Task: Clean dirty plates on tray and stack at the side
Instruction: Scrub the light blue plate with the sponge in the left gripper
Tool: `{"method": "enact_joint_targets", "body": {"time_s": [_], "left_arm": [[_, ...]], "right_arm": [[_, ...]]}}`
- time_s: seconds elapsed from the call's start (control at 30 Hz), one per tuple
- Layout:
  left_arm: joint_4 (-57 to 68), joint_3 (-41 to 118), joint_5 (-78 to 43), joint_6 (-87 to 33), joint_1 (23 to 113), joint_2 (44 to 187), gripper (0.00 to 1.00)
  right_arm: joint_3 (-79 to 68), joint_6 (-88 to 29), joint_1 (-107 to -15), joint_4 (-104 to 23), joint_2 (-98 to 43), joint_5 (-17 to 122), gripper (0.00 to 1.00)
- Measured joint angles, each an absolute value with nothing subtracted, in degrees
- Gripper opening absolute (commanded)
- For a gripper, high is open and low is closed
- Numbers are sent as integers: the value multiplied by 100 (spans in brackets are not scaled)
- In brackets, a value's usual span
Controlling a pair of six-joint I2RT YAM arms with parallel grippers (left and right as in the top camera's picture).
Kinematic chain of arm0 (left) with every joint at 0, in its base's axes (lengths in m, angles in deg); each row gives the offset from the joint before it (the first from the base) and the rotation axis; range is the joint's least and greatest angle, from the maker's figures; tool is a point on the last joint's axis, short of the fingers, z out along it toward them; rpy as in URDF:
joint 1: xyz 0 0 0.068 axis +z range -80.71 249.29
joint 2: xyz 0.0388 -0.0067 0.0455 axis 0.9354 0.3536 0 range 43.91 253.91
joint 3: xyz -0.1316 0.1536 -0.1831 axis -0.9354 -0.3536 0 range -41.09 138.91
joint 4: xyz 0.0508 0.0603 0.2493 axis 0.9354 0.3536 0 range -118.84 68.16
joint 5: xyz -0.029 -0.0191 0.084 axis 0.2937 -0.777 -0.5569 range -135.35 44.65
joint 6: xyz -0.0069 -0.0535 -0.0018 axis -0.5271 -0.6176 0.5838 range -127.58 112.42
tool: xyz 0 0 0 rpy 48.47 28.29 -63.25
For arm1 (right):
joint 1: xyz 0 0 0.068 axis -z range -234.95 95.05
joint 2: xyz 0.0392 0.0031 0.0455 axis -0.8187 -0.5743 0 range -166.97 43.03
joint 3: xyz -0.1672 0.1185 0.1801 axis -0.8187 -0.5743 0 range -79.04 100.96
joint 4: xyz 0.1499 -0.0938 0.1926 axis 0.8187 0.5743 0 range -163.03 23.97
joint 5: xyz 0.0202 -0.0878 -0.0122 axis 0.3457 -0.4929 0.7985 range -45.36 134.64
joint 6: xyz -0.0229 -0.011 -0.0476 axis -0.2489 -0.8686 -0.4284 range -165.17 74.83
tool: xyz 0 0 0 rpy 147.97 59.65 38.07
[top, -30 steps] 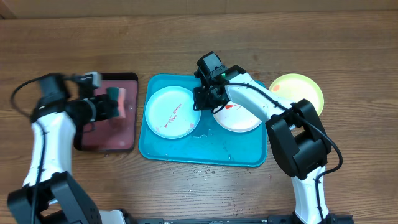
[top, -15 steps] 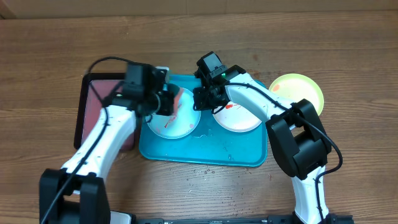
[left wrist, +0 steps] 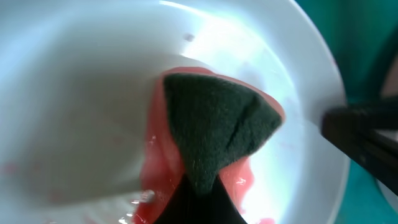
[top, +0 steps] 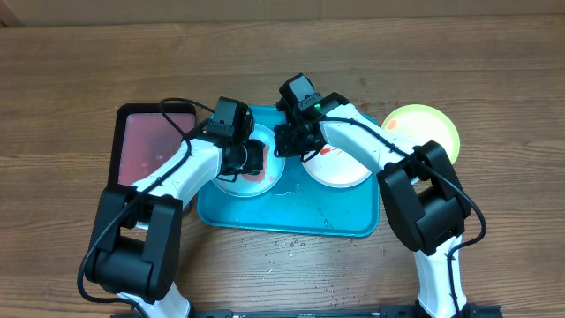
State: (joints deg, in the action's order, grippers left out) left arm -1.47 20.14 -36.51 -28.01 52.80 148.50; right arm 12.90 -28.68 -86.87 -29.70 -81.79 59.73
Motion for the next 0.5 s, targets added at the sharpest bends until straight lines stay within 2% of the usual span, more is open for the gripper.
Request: {"method": "enact_joint_targets", "body": {"time_s": [0.3,0.5], "left_arm": [[520,2300,-4851,-2950,5595,14850,4],[581,2532,-3961,-2646,5562,14824,4]], "right_arm": [[1290,-2865,-8687,-2954,-8179,5988,5],[1290,-2865,-8687,-2943,-8179,5988,5]]}}
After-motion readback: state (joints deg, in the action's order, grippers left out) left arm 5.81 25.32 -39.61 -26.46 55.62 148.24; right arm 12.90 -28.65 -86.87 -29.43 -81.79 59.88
